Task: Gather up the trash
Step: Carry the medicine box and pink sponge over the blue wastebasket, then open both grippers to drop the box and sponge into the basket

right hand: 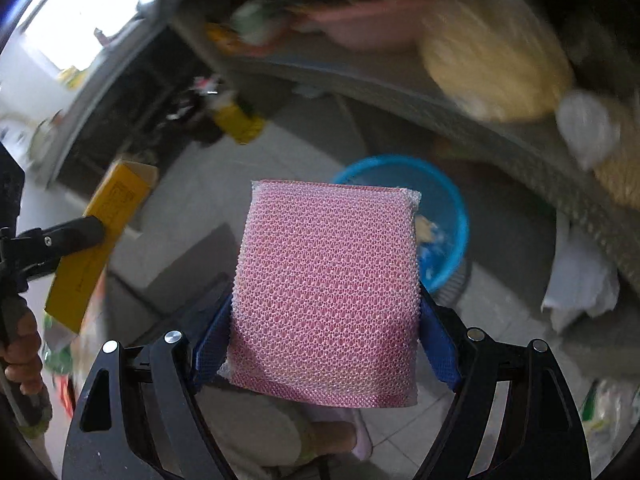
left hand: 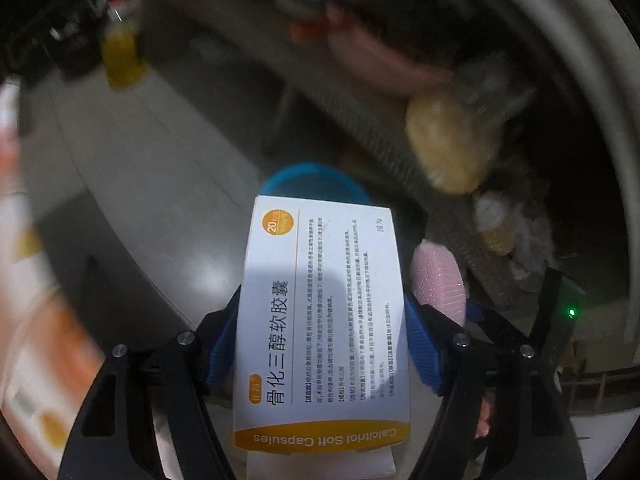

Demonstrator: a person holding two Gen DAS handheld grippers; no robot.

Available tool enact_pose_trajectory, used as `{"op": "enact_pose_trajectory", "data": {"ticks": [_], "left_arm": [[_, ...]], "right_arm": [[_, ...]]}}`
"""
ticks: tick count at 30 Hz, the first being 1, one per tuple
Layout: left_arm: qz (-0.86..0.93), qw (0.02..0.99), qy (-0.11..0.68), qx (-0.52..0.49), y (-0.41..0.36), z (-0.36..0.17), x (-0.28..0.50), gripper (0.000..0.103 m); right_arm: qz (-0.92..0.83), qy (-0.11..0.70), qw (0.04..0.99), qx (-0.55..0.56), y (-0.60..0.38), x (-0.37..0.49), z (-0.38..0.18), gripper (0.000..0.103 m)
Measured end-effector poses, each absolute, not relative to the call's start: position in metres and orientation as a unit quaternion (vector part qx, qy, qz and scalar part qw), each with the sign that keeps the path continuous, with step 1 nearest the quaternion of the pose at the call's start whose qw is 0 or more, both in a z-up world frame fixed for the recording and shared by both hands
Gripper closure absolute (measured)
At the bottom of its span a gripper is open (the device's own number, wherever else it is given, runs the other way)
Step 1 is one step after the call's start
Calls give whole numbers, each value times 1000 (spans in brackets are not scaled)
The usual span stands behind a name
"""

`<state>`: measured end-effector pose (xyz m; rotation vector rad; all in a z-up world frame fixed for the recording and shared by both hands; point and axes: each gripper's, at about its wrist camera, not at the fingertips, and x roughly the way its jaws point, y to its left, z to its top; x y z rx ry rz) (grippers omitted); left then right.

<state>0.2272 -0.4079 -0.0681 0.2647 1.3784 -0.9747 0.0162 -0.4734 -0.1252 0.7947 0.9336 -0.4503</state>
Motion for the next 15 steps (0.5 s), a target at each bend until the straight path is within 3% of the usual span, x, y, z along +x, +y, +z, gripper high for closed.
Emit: {"op": "enact_pose_trajectory", "data": {"ticks": [7, 15], "left_arm": [[-383, 618, 664, 173, -497, -175, 249, 32], [-363, 608, 676, 201, -546, -233, 258, 23]], "right_arm": [[-231, 465, 750, 411, -524, 46, -203, 25], [-243, 489, 728, 414, -553, 73, -254, 17]]}}
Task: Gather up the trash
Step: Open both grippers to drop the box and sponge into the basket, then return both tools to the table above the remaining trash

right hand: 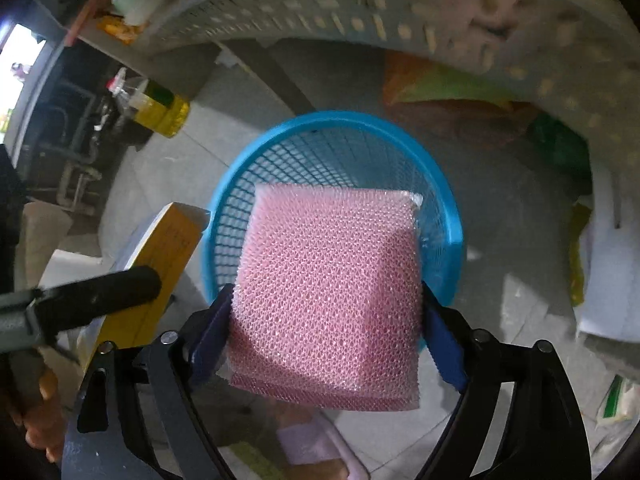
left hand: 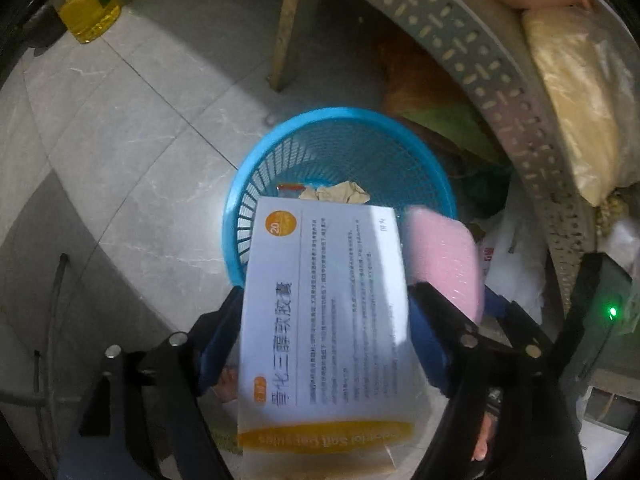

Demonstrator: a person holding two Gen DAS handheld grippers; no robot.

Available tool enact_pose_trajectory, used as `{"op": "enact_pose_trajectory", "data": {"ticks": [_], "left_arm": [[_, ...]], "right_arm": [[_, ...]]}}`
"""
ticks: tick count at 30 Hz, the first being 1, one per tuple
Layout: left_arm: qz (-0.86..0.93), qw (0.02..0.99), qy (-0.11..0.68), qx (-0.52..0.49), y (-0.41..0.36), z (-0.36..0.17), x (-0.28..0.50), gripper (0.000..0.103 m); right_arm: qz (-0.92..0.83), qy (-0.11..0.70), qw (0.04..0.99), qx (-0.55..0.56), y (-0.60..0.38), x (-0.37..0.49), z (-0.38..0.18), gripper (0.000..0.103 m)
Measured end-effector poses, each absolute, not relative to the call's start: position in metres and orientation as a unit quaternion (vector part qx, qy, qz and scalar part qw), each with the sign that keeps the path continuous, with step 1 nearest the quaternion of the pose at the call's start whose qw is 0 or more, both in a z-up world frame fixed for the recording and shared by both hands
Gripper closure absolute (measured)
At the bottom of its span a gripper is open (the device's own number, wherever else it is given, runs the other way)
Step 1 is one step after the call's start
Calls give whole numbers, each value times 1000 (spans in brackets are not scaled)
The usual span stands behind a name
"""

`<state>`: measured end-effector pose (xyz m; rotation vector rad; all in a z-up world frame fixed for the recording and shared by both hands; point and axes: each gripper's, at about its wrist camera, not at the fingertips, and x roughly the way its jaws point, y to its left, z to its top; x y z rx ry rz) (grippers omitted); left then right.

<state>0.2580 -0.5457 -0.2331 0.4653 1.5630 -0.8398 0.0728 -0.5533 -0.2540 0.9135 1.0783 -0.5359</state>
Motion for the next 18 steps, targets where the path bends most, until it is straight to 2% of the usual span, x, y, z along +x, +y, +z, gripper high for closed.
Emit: {"op": "enact_pose_trajectory", "data": {"ticks": [3, 11, 18], "left_arm": [[-364, 621, 666, 195, -548, -228, 256, 18], [-385, 642, 637, 184, -534, -187, 256, 17], [-426, 663, 594, 158, -487, -110, 232, 17]], "right_arm": [[-253, 494, 725, 407, -554, 75, -258, 16], [-263, 466, 740, 408, -555, 59, -239, 15], [-255, 435, 774, 383, -519, 25, -185, 15]]}}
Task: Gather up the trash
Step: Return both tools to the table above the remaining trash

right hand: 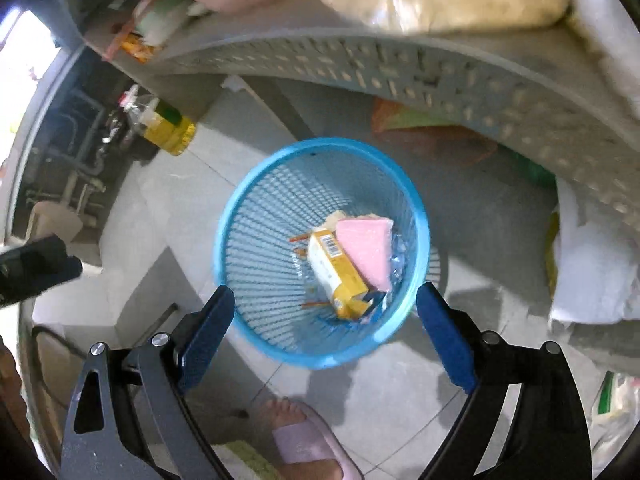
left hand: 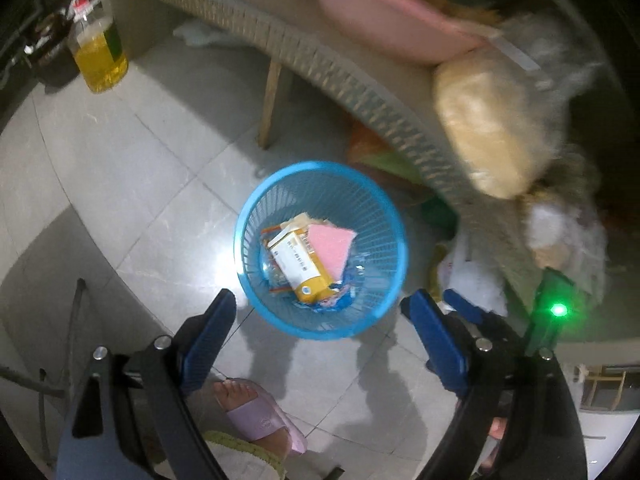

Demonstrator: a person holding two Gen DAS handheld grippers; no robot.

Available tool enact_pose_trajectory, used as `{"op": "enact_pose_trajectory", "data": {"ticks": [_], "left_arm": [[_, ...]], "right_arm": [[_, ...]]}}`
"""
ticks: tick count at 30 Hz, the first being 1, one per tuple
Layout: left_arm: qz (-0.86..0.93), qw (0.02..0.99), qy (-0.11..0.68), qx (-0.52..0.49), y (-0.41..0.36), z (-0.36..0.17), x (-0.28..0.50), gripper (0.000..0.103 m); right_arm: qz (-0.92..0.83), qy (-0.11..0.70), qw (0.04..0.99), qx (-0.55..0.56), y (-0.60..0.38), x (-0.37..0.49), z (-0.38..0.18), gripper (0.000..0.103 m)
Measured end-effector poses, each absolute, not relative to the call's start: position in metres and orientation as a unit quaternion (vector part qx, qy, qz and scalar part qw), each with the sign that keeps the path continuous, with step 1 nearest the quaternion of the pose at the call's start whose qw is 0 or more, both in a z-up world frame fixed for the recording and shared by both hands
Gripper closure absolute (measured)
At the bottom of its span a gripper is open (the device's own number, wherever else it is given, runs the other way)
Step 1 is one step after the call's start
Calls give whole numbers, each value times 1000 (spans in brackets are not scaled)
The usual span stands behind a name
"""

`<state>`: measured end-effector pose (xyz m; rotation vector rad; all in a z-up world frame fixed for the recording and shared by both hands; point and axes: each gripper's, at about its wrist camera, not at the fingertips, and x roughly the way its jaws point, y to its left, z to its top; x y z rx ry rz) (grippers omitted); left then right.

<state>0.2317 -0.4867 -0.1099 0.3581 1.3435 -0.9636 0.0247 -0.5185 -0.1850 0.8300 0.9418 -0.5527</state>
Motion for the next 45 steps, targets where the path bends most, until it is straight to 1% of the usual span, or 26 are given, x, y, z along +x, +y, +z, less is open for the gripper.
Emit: {"op": "enact_pose_trajectory", "data": {"ticks": [4, 7, 10, 15, 21, 28, 36, 40, 45], "left_arm": [[-465, 677, 558, 118, -430, -57, 212, 17], [-488, 689, 530, 79, -379, -24, 194, 16], [-495, 704, 506, 54, -330, -3, 175, 14], [-479, 741, 469, 28, -242, 21, 154, 11], [-414, 789, 452, -41, -136, 30, 142, 9], [-320, 845, 423, -63, -34, 33, 125, 7], [-196, 892, 400, -80, 65, 29, 101, 6], [-149, 904, 390, -90, 93, 20, 93, 6], [-98, 912, 388, -89, 117, 7, 100, 6]], "right_arm": [[-245, 415, 800, 359, -487, 7, -146, 13], [-238, 406, 824, 315, -460, -1, -109, 11], [-232, 392, 849, 269, -435, -4, -73, 9], [-208, 367, 884, 200, -393, 7, -22, 8], [-167, 328, 922, 121, -326, 35, 28, 8], [-119, 315, 941, 43, -255, 74, 47, 8], [-57, 326, 944, -10, -170, 103, 32, 8], [-8, 330, 942, -54, -129, 104, 25, 8], [66, 350, 934, -26, -111, 106, 22, 8]]}}
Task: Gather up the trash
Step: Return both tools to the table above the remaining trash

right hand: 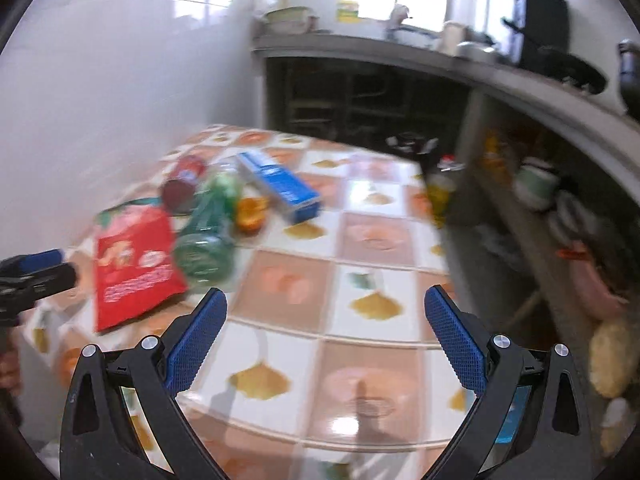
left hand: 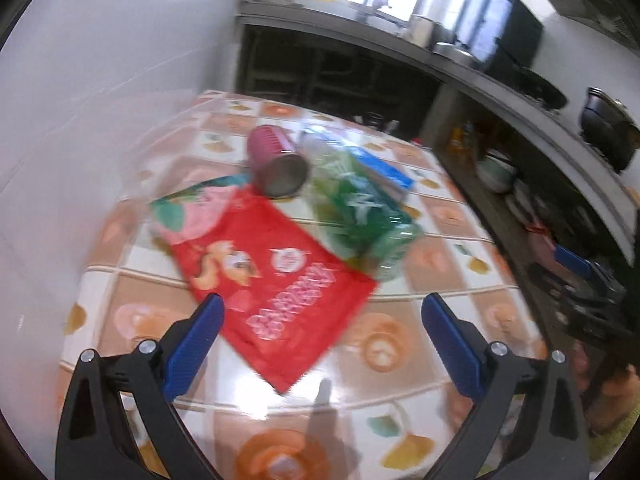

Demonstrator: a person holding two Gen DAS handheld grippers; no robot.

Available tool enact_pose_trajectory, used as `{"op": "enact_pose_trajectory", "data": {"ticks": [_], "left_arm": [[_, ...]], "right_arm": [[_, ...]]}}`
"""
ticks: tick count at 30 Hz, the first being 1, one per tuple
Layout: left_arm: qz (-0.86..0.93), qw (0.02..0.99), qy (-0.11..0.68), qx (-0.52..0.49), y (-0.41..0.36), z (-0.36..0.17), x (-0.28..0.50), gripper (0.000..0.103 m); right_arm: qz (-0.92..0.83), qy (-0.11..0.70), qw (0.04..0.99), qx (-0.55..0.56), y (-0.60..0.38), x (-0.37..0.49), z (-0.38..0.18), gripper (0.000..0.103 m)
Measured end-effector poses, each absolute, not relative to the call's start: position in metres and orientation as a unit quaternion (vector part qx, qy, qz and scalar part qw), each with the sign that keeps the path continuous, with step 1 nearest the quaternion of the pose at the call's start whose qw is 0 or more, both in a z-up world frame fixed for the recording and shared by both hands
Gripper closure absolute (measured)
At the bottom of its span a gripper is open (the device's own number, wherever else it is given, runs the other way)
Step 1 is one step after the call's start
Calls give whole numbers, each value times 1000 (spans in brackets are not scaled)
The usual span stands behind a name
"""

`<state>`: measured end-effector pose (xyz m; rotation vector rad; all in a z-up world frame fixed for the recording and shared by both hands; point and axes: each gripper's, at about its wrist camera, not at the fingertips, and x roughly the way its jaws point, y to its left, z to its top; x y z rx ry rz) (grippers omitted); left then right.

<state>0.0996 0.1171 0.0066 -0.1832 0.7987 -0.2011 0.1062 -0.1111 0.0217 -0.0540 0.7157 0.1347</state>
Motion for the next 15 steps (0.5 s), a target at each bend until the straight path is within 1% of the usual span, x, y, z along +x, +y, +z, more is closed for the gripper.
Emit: {"op": "enact_pose_trajectory", "data": {"ticks": [2, 5, 6, 10, 12, 15], "left_arm": [[-75, 911, 395, -95, 125, 0, 105, 6], [-44, 900, 412, -135, 150, -18, 113, 7], [-38, 896, 417, -146, 156, -22, 114, 12], [-40, 881, 432, -187, 173, -39, 120, 26], [-44, 874, 438, -205, 177, -46, 123, 36], [-43, 872, 434, -222, 180, -51, 131, 44]], "right_arm": [[81, 360, 929, -2, -111, 108, 17, 8], [87, 382, 920, 14, -110, 112, 8, 8], [87, 387, 918, 16, -109, 112, 6, 8], [94, 404, 910, 20, -103, 117, -2, 8], [98, 411, 906, 24, -101, 121, -6, 8], [106, 419, 901, 28, -96, 127, -10, 8]]}}
